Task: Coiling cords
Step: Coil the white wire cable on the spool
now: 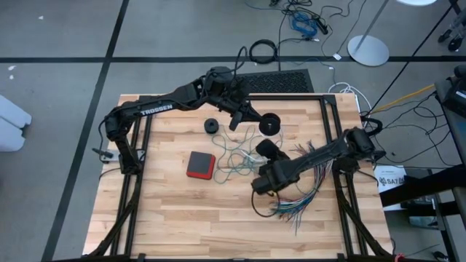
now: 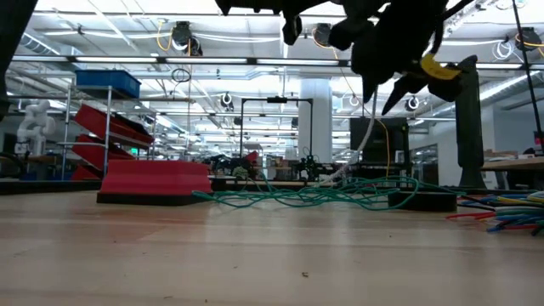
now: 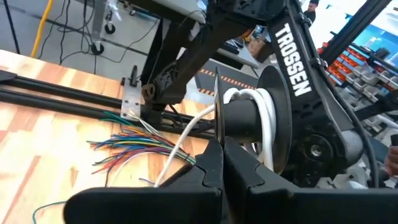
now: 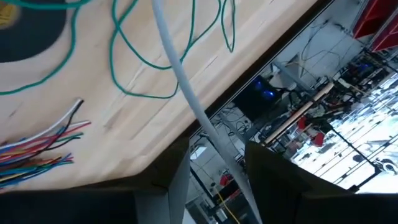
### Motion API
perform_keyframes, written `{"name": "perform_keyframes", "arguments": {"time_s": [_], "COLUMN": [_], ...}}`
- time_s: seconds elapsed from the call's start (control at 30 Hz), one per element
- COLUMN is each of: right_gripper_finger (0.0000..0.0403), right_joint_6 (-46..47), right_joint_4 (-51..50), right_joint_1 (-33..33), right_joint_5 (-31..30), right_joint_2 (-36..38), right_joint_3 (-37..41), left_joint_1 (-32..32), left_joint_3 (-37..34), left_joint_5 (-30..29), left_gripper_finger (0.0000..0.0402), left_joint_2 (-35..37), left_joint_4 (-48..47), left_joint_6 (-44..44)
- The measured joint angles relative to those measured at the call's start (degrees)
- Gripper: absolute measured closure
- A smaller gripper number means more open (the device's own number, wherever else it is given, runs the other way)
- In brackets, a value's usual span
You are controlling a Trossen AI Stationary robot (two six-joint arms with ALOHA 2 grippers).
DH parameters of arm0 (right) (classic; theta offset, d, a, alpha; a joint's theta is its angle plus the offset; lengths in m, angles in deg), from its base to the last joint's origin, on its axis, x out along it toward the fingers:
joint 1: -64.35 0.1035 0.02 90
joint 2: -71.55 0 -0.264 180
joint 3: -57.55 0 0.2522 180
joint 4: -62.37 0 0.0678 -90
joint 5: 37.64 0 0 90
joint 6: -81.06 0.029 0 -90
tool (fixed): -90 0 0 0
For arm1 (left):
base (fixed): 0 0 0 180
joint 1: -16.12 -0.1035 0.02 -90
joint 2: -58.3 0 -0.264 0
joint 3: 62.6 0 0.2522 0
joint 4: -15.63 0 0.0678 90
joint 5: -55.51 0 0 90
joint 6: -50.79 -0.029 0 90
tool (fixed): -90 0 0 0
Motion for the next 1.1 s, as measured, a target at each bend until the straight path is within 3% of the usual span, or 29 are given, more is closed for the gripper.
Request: {"name": "perform_keyframes", "arguments": {"time_s": [0.2,0.3,0.5,0.8,1.1], "right_gripper_finger": [0.0261,0.0270,0.0389,0.0402,0.0403], "right_joint_6": [-0.5,-0.4,2.4,10.7,13.4], "right_joint_4": [-0.1,-1.4,-2.5,-0.5,10.8], "right_joint_1": [-3.8,-4.2,-4.2,1.8,9.6], "right_joint_5": [4.8,3.9,4.6,-7.8,-9.9], "right_joint_2": [-0.1,-1.6,-6.0,-0.9,10.4], "right_joint_3": [0.0,0.0,0.0,-5.0,-7.6], "left_joint_1": [0.4,0.3,0.3,-0.8,-0.4], "left_joint_3": [0.0,0.0,-0.1,-0.1,-0.1], "left_joint_5": [0.2,0.2,0.4,0.6,0.5], "left_gripper_finger": [0.0401,0.0401,0.0401,0.0402,0.0401], "left_joint_2": [0.0,0.0,0.0,0.0,0.0], "left_joint_4": [-0.1,-0.6,-2.0,-4.9,-6.2], "left_joint_6": [0.0,0.0,-0.5,-2.8,-7.7]}}
